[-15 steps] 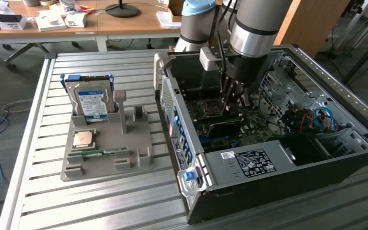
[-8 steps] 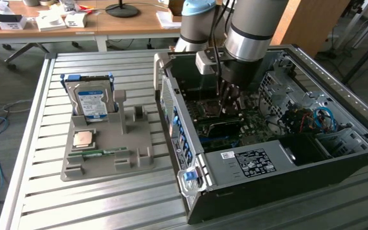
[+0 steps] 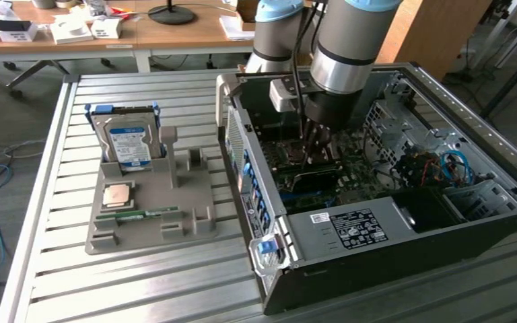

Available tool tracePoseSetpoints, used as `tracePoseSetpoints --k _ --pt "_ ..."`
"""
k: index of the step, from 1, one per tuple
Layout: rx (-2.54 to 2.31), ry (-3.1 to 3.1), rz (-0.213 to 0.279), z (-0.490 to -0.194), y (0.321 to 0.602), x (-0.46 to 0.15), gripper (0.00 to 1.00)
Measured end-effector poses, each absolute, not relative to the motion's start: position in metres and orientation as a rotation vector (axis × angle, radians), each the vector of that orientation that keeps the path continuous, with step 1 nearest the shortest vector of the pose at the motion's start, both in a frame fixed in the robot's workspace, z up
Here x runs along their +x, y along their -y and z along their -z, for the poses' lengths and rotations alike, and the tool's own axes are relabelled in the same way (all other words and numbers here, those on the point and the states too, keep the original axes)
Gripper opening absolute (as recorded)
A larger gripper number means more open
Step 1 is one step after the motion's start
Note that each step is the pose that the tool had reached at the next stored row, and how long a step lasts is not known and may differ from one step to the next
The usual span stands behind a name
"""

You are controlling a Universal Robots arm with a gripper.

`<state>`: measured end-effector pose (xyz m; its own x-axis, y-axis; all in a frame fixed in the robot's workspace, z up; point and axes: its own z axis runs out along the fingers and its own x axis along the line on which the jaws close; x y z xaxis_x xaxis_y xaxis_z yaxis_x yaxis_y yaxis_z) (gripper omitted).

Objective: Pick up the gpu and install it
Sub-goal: 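Press down on the gpu until it lock into place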

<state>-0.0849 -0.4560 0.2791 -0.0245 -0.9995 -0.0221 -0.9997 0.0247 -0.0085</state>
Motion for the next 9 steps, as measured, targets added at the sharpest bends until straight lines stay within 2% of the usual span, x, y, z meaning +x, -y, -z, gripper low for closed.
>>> tracePoseSetpoints --k 9 --pt "-2.179 -2.233 -0.015 -0.2750 0.4522 -0.0898 0.11"
